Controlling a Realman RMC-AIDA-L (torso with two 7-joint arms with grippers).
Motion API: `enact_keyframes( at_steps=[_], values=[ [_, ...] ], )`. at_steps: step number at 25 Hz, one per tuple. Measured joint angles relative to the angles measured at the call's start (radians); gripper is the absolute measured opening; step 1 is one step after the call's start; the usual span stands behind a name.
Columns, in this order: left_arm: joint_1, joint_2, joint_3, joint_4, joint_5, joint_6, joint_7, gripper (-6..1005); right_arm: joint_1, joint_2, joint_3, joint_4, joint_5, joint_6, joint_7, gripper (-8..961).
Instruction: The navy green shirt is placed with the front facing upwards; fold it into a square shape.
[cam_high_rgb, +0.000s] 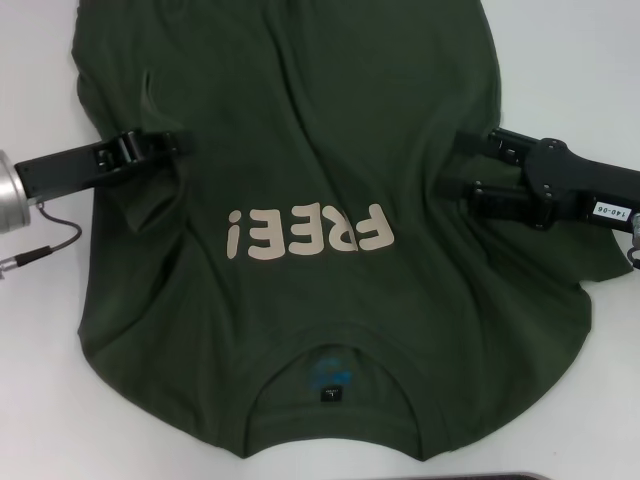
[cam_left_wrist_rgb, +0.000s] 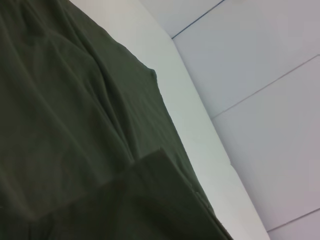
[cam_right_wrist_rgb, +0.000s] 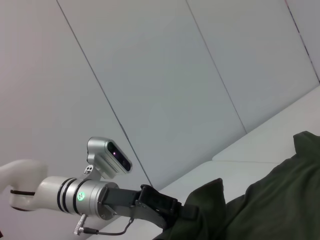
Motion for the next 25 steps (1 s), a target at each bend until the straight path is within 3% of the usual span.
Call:
enact_keyframes(
  at_steps=[12, 13, 25],
  values=[
    [-0.006, -0.009, -0.003, -0.012, -0.007, -0.011, 0.001, 28, -0.006, -0.001, 0.005, -0.001, 0.003, 0.0, 0.0, 922],
    [-0.001, -0.009, -0.007, -0.012, -0.008, -0.028, 0.001, 225, -0.006, -0.001, 0.006, -0.001, 0.003, 0.0, 0.0, 922],
    [0.008, -0.01, -0.002, -0.021, -0.009, -0.032, -0.001, 474, -0.006, -0.002, 0.009, -0.007, 0.003, 0.0, 0.004, 921]
  ],
)
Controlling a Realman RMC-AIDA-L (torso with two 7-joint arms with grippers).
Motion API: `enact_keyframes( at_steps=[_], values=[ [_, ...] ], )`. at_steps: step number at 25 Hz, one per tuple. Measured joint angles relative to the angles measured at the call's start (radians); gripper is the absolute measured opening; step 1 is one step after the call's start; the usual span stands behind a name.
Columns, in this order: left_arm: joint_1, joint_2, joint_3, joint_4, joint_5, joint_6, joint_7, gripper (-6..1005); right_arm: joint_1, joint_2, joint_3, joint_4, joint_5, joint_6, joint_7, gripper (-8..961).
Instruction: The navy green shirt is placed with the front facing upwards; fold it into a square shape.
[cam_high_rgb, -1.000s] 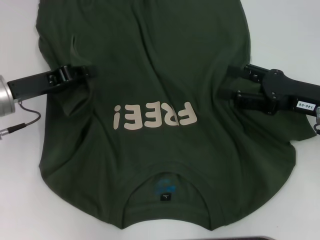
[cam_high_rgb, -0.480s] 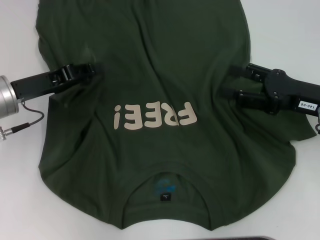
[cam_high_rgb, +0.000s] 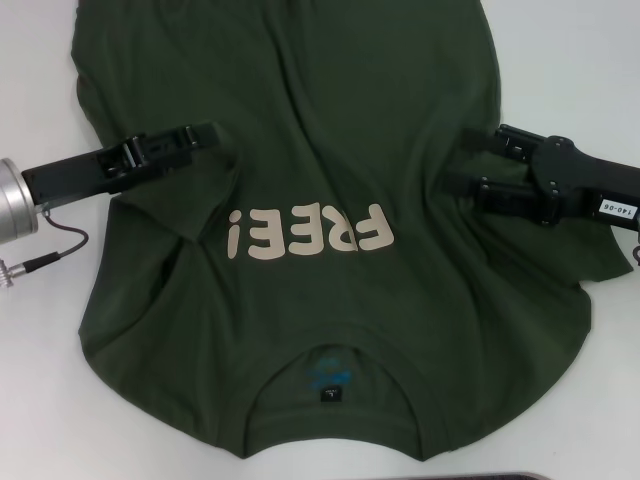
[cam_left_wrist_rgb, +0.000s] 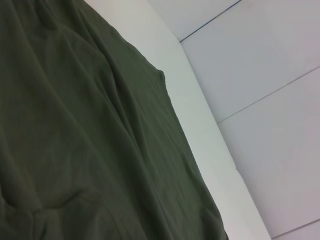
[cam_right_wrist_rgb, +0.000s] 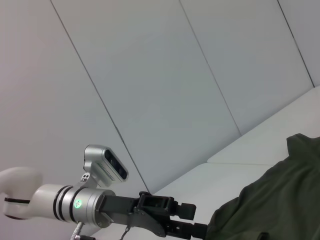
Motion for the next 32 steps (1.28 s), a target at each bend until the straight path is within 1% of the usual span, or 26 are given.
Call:
enact_keyframes(
  at_steps=[5, 10, 13, 17, 20, 23, 26, 28, 32],
  values=[
    [0.0, 0.003, -0.001, 0.015, 0.0, 0.009, 0.013, 671, 0.0, 0.0, 0.0, -0.001, 0.0, 0.0, 0.0, 921],
    [0.007, 0.018, 0.006, 0.021, 0.001, 0.033, 0.073, 799, 0.001, 0.0, 0.001, -0.001, 0.0, 0.002, 0.003, 921],
    [0.023, 0.025, 0.005, 0.035, 0.0, 0.059, 0.121, 792, 0.005, 0.0, 0.001, 0.002, 0.0, 0.002, 0.006, 921],
    [0.049, 0.026, 0.01, 0.082, 0.001, 0.113, 0.18, 786, 0.008, 0.001, 0.001, 0.005, 0.011, 0.001, 0.007, 921],
    [0.072, 0.025, 0.011, 0.114, 0.001, 0.155, 0.259, 785, 0.005, 0.002, 0.001, 0.006, 0.025, 0.001, 0.007, 921],
    [0.093, 0.019, 0.011, 0.129, 0.0, 0.166, 0.364, 784, 0.001, 0.002, 0.002, 0.007, 0.039, 0.001, 0.007, 921],
    [0.101, 0.015, 0.011, 0.128, 0.001, 0.161, 0.441, 783, 0.001, 0.003, 0.001, 0.01, 0.04, 0.0, 0.009, 921],
    [0.106, 0.008, 0.011, 0.122, 0.002, 0.157, 0.5, 782, 0.002, 0.003, 0.001, 0.016, 0.04, 0.0, 0.011, 921],
    [0.118, -0.014, 0.009, 0.122, -0.001, 0.158, 0.619, 782, 0.003, 0.003, 0.001, 0.025, 0.04, 0.0, 0.011, 920]
  ],
)
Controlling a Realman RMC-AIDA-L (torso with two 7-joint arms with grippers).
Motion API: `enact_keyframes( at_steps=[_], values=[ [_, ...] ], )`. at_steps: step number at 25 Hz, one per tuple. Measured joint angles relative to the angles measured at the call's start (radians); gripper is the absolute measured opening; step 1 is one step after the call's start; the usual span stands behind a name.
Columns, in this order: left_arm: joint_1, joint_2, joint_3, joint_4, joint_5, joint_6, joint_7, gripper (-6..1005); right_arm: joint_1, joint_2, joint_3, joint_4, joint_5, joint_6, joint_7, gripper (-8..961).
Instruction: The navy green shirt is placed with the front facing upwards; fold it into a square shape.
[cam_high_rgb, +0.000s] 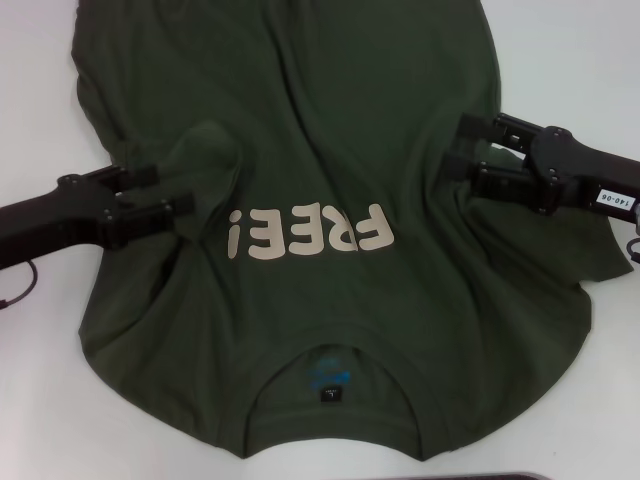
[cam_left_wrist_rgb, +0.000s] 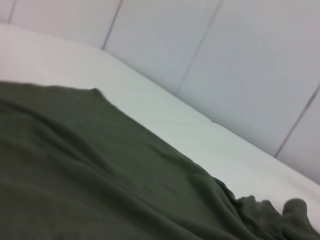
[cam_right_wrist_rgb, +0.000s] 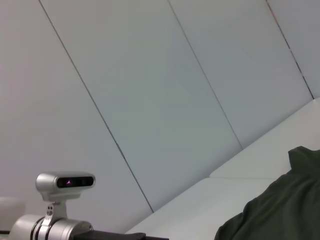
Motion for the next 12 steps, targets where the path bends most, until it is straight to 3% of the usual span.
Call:
enact_keyframes(
  at_steps=[6, 12],
  values=[
    [0.002, -0.027, -0.002, -0.017, -0.002, -0.025, 0.179, 782, -0.003, 0.0, 0.0, 0.008, 0.012, 0.0, 0.002, 920],
    [-0.002, -0.028, -0.005, -0.099, -0.061, -0.078, 0.374, 782, -0.004, 0.001, 0.0, 0.009, 0.022, 0.0, 0.011, 920]
  ],
)
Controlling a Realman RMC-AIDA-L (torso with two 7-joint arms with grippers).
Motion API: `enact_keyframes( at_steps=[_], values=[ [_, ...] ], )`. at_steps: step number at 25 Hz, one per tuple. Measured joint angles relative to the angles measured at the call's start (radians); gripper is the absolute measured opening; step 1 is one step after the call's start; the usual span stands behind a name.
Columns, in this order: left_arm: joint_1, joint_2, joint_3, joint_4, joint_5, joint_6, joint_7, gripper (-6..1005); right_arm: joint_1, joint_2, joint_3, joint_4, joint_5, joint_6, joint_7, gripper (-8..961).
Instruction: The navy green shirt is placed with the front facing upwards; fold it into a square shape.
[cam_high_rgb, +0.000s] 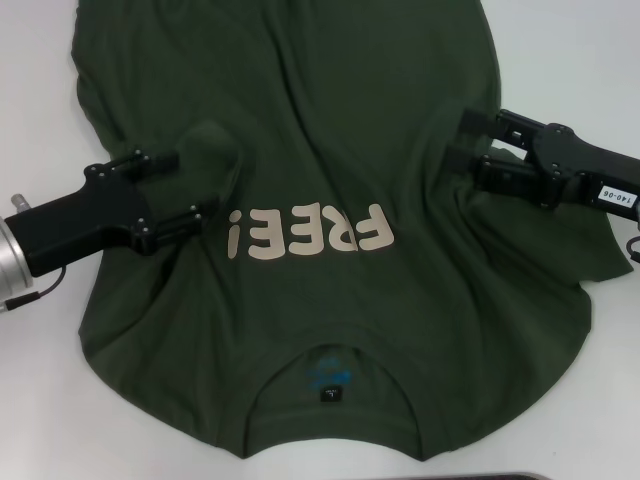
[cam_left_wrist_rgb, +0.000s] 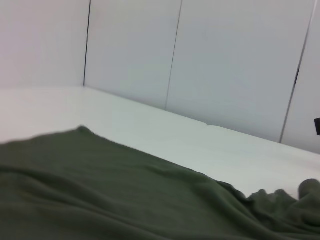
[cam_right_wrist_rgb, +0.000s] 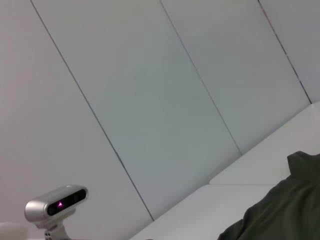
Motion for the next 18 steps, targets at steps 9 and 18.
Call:
enact_keyframes(
  at_steps=[9, 18],
  values=[
    [0.004, -0.001, 0.008, -0.049, -0.037, -0.049, 0.21, 781, -0.01, -0.001, 0.026, 0.0, 0.001, 0.002, 0.009, 920],
    [0.031, -0.003, 0.081, -0.05, -0.031, -0.098, 0.275, 781, -0.012, 0.001, 0.036, 0.022, 0.001, 0.005, 0.014, 919]
  ],
)
